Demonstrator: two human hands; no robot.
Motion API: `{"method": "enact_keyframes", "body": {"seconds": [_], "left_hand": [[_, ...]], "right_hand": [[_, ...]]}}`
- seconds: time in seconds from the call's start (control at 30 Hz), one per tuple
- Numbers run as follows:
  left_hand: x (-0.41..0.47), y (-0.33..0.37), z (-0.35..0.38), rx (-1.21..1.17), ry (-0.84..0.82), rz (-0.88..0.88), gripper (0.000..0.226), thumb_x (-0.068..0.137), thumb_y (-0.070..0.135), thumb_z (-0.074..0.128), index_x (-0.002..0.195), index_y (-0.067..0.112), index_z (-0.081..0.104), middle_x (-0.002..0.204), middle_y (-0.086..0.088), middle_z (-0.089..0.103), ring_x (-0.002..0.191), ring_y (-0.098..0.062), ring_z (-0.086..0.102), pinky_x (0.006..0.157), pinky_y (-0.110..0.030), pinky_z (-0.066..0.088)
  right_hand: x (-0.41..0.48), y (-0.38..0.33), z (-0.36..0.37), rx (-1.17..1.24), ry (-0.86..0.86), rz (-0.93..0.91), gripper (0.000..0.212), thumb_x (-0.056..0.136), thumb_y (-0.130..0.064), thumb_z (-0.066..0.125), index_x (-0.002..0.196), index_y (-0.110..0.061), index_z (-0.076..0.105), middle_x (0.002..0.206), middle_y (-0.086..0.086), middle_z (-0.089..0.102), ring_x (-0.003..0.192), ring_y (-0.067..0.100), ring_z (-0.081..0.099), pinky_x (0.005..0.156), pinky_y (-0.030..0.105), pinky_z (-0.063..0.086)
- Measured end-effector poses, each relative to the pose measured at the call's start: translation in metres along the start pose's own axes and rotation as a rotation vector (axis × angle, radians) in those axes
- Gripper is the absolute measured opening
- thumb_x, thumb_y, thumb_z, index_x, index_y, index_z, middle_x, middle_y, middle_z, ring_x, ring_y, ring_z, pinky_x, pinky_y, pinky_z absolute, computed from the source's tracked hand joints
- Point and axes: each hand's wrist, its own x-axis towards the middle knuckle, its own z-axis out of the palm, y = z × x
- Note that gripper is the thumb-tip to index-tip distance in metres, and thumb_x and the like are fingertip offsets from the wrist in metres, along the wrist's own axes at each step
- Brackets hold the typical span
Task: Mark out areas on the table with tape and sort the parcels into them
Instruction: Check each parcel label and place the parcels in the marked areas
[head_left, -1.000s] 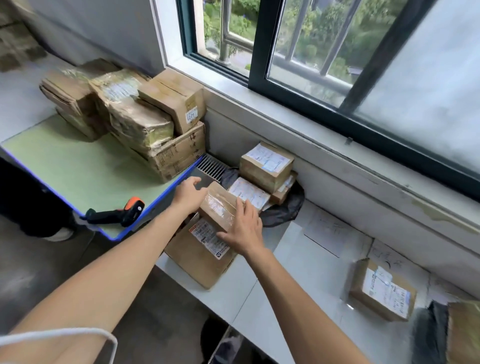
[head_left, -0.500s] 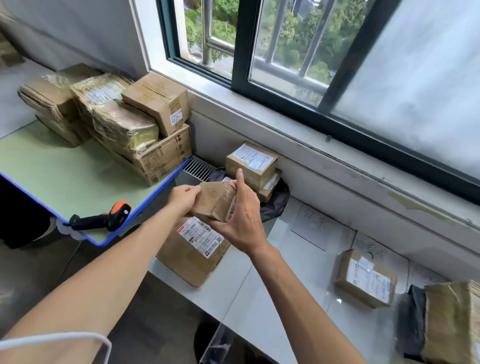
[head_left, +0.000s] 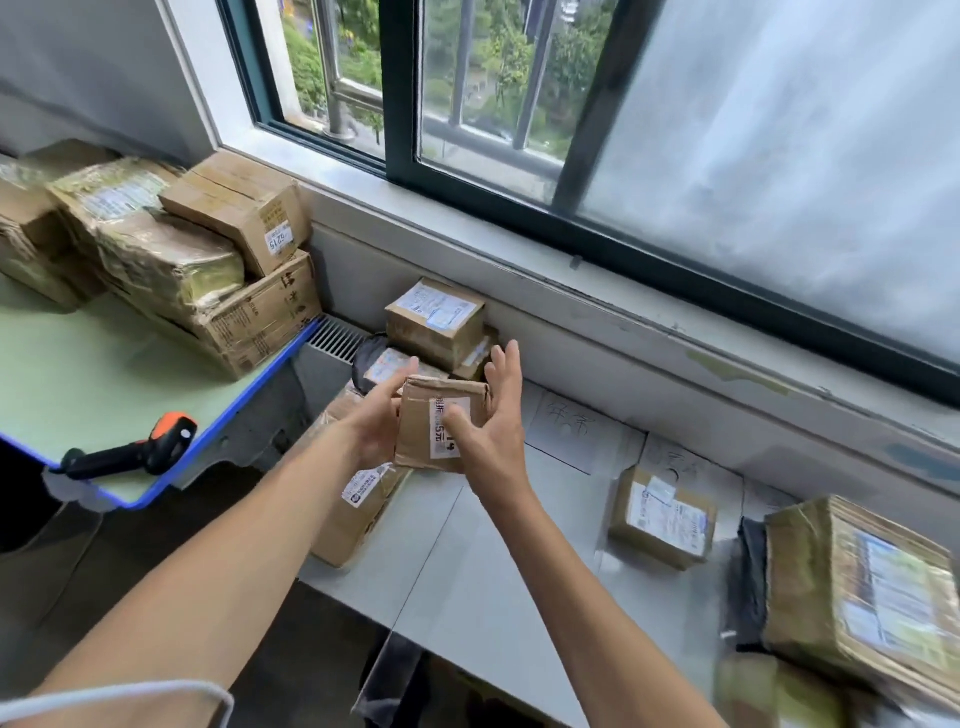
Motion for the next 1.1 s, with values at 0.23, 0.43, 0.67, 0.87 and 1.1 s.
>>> {"method": "enact_keyframes", "body": {"seconds": [0.23, 0.43, 0.67, 0.87, 1.1], "left_hand": [[0.007, -0.004, 0.050, -0.090, -0.049, 0.031, 0.049, 0.088, 0.047, 0.045, 0.073, 0.013, 0.077, 0.080, -0.011, 0.073, 0.069, -0.026, 0.070, 0.064, -0.031, 0.056], [-0.001, -0.002, 0.080, -0.212, 0.079, 0.233, 0.023, 0.090, 0.030, 0.045, 0.071, 0.019, 0.054, 0.069, -0.006, 0.058, 0.065, -0.022, 0.052, 0.059, -0.029, 0.049], [0.014, -0.005, 0.085, -0.189, 0.144, 0.392, 0.031, 0.090, 0.040, 0.055, 0.111, 0.020, 0.062, 0.103, -0.007, 0.065, 0.095, -0.025, 0.062, 0.087, -0.041, 0.050], [0.034, -0.010, 0.080, -0.316, -0.197, 0.132, 0.047, 0.095, 0.039, 0.054, 0.121, 0.002, 0.065, 0.118, -0.022, 0.066, 0.105, -0.034, 0.066, 0.090, -0.047, 0.054], [0.045, -0.018, 0.081, -0.254, -0.251, 0.177, 0.050, 0.091, 0.048, 0.058, 0.121, 0.009, 0.068, 0.127, -0.016, 0.064, 0.119, -0.031, 0.060, 0.093, -0.043, 0.051]], "right_hand": [[-0.006, 0.008, -0.035, 0.156, 0.015, 0.149, 0.077, 0.079, -0.021, 0.058, 0.151, -0.022, 0.033, 0.132, -0.032, 0.050, 0.118, -0.013, 0.053, 0.093, 0.012, 0.046], [-0.012, 0.011, -0.054, 0.289, 0.075, 0.313, 0.044, 0.090, -0.043, 0.051, 0.134, -0.034, 0.051, 0.141, -0.019, 0.048, 0.129, -0.002, 0.047, 0.106, 0.024, 0.039], [-0.014, 0.017, -0.065, 0.744, -0.115, 0.764, 0.062, 0.084, -0.065, 0.058, 0.128, -0.022, 0.064, 0.130, 0.010, 0.065, 0.120, 0.033, 0.062, 0.094, 0.057, 0.051], [-0.006, 0.025, -0.079, 0.480, -0.036, 0.657, 0.065, 0.078, -0.068, 0.065, 0.125, -0.023, 0.065, 0.117, 0.004, 0.072, 0.108, 0.024, 0.069, 0.098, 0.054, 0.051], [0.003, 0.031, -0.096, 0.295, 0.093, 0.522, 0.052, 0.076, -0.058, 0.074, 0.113, -0.022, 0.069, 0.108, 0.000, 0.075, 0.101, 0.020, 0.072, 0.093, 0.046, 0.056]]}}
